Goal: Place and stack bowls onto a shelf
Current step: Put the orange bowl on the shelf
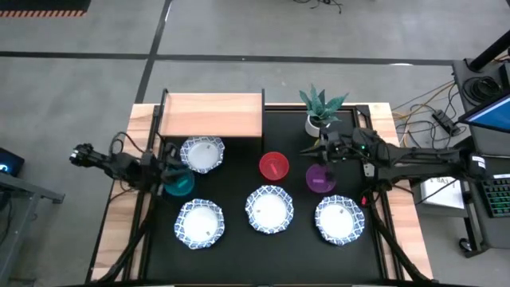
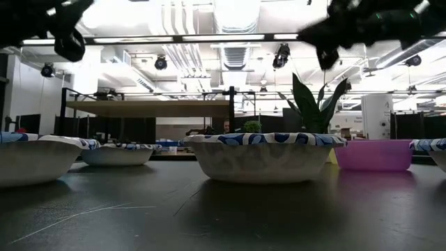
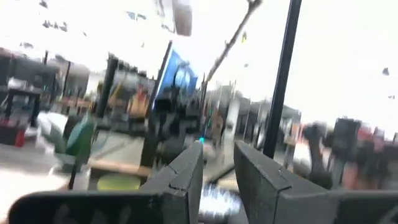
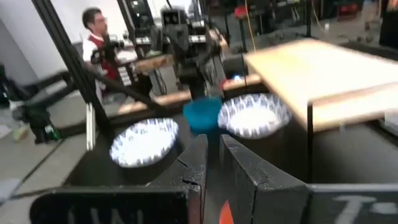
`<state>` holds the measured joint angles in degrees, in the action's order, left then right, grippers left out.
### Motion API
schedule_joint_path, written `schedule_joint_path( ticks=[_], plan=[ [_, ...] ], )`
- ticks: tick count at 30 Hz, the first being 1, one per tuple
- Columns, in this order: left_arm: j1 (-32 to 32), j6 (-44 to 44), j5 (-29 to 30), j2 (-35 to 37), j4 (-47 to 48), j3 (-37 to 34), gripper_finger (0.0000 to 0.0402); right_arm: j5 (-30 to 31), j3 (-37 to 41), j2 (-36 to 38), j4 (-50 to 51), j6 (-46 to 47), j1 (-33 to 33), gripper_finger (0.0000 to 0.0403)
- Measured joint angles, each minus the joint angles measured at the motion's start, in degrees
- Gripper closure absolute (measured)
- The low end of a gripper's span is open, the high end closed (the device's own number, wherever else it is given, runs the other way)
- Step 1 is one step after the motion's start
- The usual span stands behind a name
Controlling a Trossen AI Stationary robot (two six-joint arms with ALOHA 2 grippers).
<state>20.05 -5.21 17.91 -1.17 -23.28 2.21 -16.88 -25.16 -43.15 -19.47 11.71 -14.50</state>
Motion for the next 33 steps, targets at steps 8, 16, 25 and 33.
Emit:
schedule_joint_path(
  ticks=[8,16,25,33],
  plan=[
    [0.00,-0.02,0.11,0.02,-6.64,0.00,0.0327,-0.03,-13.45,-8.73,12.38,-4.03,4.90,0.0369],
    [0.00,-2.72,0.11,0.02,-6.30,0.01,0.0327,1.81,-31.27,-18.20,32.49,-1.62,8.37,0.0369],
    [0.00,-12.01,1.75,0.00,-6.73,-0.02,0.0327,7.96,-53.46,-33.97,62.92,11.58,7.87,0.0369],
    [-0.02,-13.48,5.72,0.04,-10.25,0.01,0.0327,8.00,-62.97,-46.17,76.51,15.20,7.87,0.0369]
  ],
)
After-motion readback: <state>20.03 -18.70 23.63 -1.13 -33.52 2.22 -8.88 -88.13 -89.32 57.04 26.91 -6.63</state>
